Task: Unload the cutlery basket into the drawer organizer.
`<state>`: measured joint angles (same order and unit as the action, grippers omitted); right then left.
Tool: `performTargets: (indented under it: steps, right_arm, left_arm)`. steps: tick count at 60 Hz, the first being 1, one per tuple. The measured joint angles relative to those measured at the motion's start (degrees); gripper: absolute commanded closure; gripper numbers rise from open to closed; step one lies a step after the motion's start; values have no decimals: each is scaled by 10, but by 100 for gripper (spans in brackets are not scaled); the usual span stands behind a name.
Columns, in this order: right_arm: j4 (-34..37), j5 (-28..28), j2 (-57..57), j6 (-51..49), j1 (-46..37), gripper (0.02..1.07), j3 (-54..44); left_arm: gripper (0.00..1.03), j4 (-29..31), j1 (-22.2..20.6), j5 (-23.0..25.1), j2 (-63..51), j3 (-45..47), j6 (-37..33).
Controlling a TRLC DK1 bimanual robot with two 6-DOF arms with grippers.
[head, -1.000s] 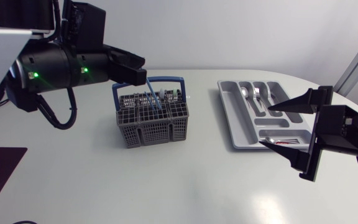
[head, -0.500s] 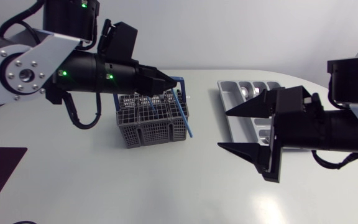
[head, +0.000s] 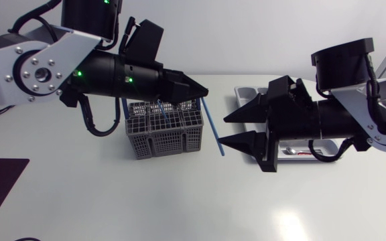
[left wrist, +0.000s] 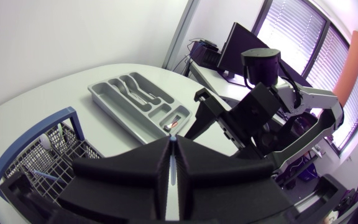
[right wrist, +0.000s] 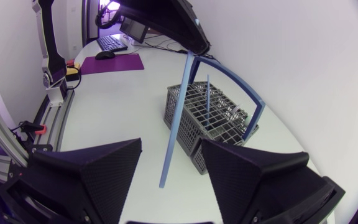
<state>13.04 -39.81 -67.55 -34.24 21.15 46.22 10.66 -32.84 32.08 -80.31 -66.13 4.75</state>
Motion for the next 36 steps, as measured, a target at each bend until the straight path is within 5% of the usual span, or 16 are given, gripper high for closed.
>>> performTargets:
  steps: [28,36]
  right_arm:
    - [-1,-9,-30,13,5,98,7]
    - [0,-11,-30,13,5,101,8]
  left_arm:
    - [99,0,-13,3,0,0,0]
    - [99,0,-14,3,0,0,0]
